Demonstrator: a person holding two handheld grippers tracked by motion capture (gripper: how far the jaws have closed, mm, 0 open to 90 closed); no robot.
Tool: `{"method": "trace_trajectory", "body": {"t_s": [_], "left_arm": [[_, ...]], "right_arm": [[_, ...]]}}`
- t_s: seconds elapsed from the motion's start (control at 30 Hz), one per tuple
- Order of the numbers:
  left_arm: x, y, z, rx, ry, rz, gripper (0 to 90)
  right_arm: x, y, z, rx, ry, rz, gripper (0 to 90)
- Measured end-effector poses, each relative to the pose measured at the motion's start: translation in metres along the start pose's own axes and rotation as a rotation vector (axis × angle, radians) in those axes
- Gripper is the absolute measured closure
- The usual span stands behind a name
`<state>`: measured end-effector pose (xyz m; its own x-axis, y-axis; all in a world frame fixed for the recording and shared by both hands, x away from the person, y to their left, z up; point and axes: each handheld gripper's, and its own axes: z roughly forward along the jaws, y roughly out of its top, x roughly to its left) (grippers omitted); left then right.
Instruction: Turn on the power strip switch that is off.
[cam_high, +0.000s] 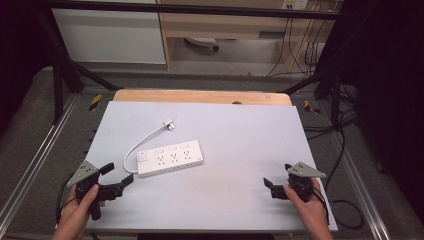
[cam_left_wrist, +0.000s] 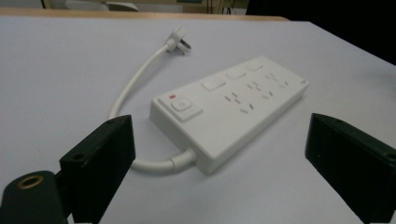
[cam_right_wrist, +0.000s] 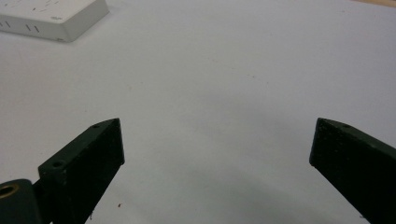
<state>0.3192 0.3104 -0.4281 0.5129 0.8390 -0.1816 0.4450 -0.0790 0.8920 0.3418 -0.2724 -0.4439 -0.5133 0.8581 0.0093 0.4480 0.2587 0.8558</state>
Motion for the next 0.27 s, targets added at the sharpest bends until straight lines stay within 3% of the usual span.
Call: {"method": "trace_trajectory", "body": {"t_s": [0.1, 0.2, 0.27], "left_arm": [[-0.0019, -0.0063, 0.0025, 0.028, -0.003, 0.004, 9.8], [-0.007, -0.0087, 0.0055, 0.056, 0.014, 0.068, 9.5], [-0.0086, -0.0085, 0.0072, 0.054, 0.005, 0.06, 9.2]], "right_arm": [[-0.0004, -0.0002, -0.0002, 0.002, -0.001, 0.004, 3.7], [-0.0012, -0.001, 0.0011, 0.01, -0.006, -0.002, 3.5], [-0.0016, -0.002, 0.0022, 0.025, -0.015, -0.002, 3.5]]}}
